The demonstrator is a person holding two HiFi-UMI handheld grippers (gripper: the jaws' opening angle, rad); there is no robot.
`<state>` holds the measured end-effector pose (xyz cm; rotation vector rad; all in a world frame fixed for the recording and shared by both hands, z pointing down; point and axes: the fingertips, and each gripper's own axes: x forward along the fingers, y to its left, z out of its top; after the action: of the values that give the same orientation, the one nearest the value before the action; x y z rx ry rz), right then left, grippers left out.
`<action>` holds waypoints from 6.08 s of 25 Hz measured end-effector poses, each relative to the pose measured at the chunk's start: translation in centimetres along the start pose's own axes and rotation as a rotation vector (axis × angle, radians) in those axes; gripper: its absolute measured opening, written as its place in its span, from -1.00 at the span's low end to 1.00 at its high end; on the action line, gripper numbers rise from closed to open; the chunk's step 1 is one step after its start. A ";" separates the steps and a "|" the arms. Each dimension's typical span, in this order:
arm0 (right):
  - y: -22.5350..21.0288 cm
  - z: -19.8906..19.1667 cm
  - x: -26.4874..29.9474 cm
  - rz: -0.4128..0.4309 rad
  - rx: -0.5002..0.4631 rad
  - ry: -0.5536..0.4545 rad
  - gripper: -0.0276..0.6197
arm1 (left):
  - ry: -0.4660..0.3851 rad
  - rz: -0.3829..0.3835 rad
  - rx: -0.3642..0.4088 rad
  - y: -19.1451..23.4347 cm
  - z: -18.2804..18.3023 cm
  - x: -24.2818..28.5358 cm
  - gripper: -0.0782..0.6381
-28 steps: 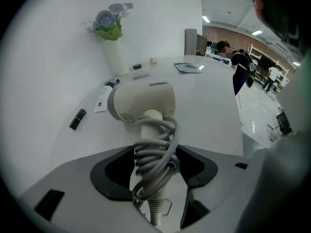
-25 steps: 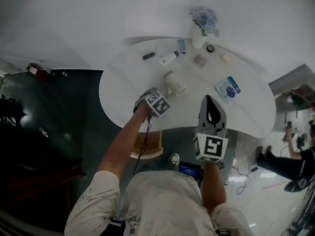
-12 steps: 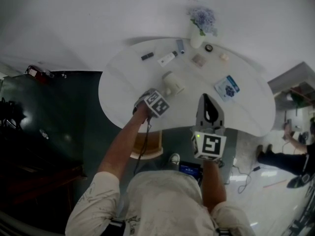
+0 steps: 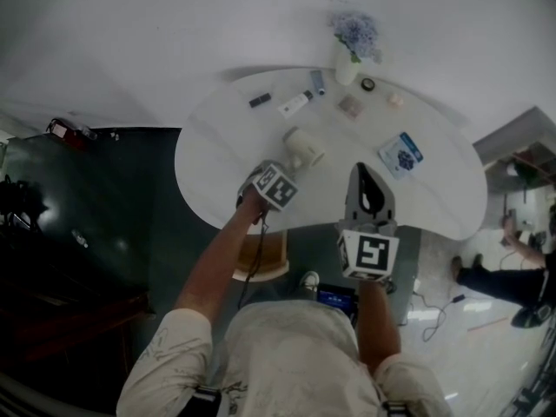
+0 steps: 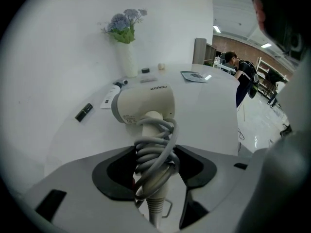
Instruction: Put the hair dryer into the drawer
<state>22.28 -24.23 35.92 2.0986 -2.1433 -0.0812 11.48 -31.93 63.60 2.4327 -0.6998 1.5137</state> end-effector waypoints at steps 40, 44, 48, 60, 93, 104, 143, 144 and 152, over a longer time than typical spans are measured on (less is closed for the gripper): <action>5.4 2.5 -1.7 0.154 -0.004 -0.094 -0.90 | -0.517 0.306 -0.481 0.7 -1.6 -21.5 -0.07; 7.1 2.8 -2.0 0.197 0.003 -0.097 -0.90 | -0.493 0.325 -0.499 0.0 -3.7 -22.2 -0.07; 8.3 3.0 -2.1 0.232 -0.004 -0.107 -0.90 | -0.461 0.332 -0.529 -1.1 -6.0 -22.3 -0.07; 11.5 2.0 -3.3 0.339 0.005 -0.091 -0.90 | -0.372 0.357 -0.622 -5.1 -12.2 -22.1 -0.07; 18.8 0.3 -11.6 0.308 0.000 -0.028 -0.90 | -0.176 0.211 -0.664 -14.2 -25.6 -18.8 -0.07; 20.0 0.4 -12.9 0.310 -0.020 -0.031 -0.90 | -0.051 0.150 -0.655 -16.0 -28.3 -15.6 -0.07; 19.1 -2.0 -10.2 0.315 0.012 0.032 -0.90 | 0.188 0.059 -0.596 -12.5 -27.4 -8.6 -0.08; 19.0 -2.1 -10.1 0.315 0.013 0.036 -0.90 | 0.191 0.059 -0.594 -12.4 -27.4 -8.4 -0.08; 18.6 -2.4 -9.7 0.313 0.009 0.047 -0.90 | 0.228 0.033 -0.596 -12.4 -27.5 -7.1 -0.08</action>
<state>4.34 -13.94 40.24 1.7245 -2.4150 0.0114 -6.93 -8.13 70.99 1.7880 -0.9750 1.3201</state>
